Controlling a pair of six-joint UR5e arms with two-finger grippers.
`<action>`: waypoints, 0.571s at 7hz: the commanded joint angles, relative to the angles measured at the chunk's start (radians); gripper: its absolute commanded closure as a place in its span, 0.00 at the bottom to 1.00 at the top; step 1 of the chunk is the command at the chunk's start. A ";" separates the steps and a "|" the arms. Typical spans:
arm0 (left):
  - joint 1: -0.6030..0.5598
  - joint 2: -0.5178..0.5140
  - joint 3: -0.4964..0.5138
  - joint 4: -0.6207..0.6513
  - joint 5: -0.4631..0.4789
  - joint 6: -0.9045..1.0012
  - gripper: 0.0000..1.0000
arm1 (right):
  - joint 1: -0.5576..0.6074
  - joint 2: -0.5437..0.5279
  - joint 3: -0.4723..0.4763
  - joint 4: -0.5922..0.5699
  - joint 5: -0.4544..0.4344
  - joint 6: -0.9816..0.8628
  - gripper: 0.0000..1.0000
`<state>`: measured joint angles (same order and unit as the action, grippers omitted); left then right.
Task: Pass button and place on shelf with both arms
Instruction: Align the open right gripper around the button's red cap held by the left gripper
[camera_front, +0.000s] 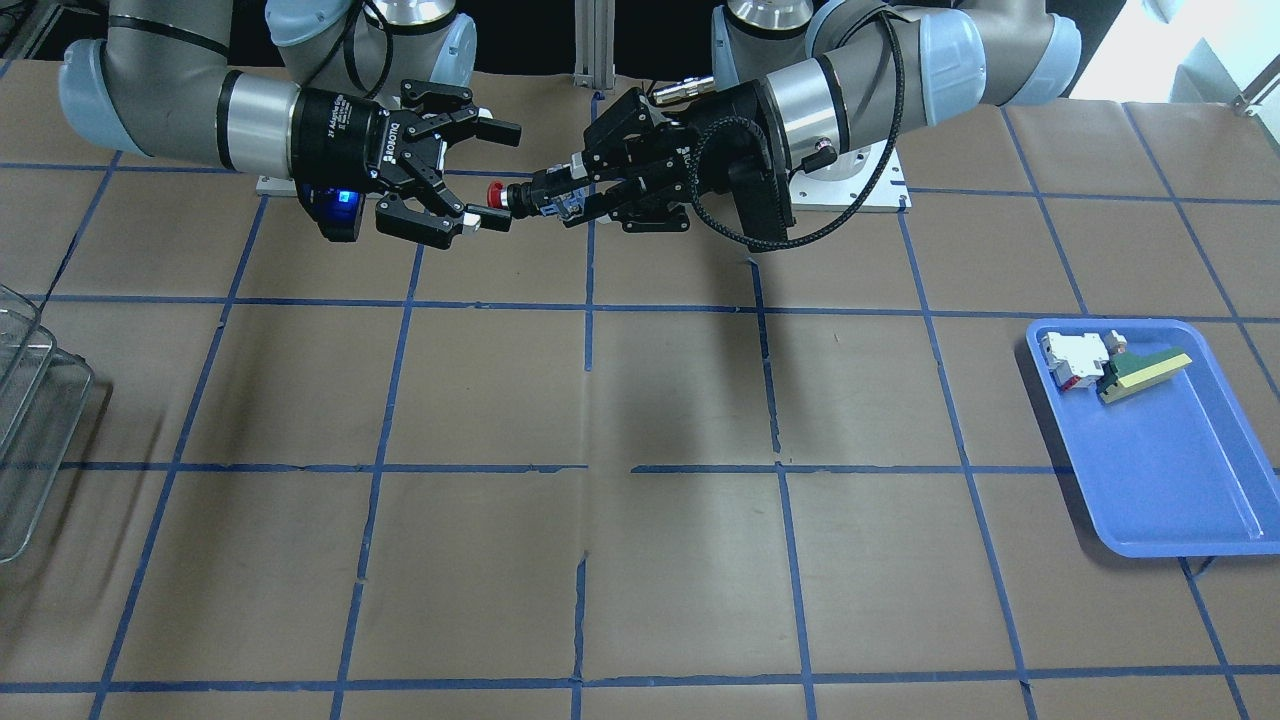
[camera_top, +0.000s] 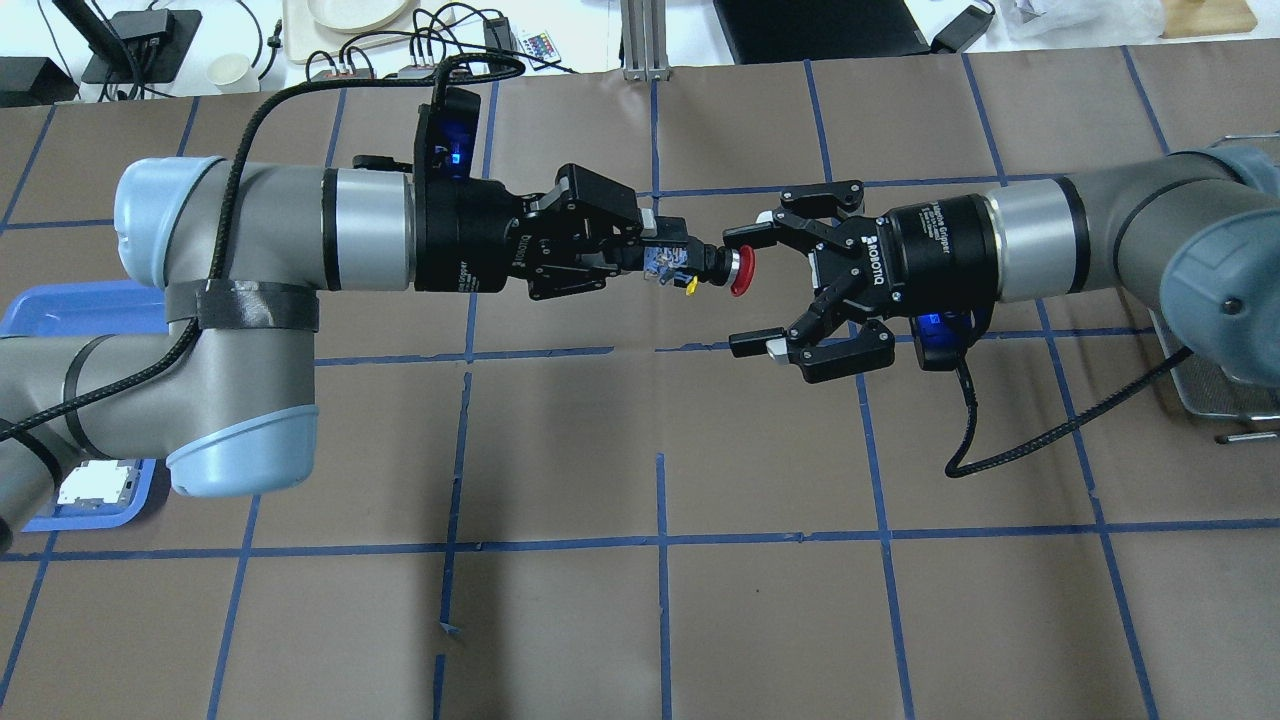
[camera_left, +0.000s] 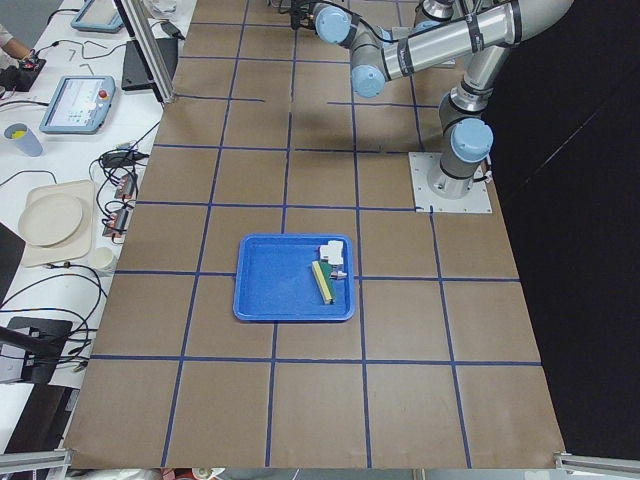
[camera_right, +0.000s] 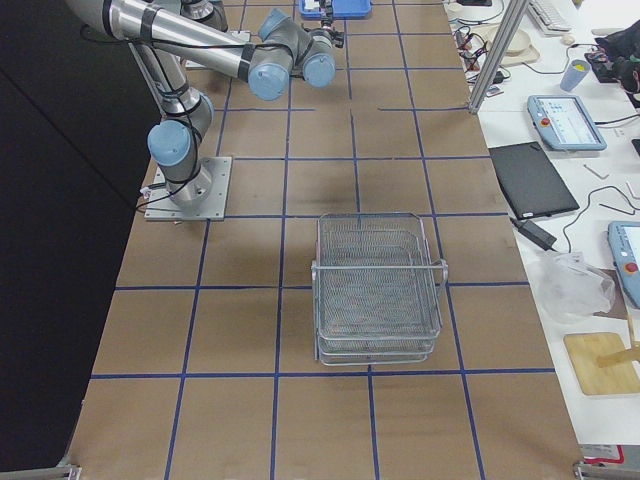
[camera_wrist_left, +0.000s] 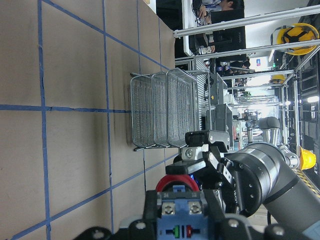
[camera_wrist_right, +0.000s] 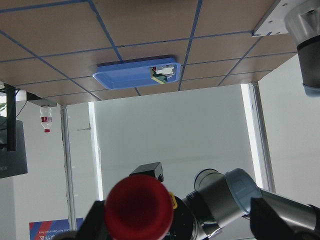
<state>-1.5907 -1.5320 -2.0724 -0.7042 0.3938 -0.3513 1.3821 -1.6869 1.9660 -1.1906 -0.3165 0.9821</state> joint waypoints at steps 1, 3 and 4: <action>0.000 0.001 0.000 0.000 0.000 0.000 0.90 | -0.002 -0.004 -0.007 0.000 -0.025 0.001 0.02; 0.000 0.001 0.000 0.000 0.005 0.000 0.90 | -0.009 -0.002 -0.018 -0.003 -0.032 0.041 0.01; 0.000 0.001 0.000 0.000 0.005 0.000 0.90 | -0.009 -0.011 -0.045 -0.003 -0.032 0.041 0.00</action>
<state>-1.5906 -1.5310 -2.0724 -0.7040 0.3981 -0.3513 1.3746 -1.6912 1.9449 -1.1927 -0.3469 1.0130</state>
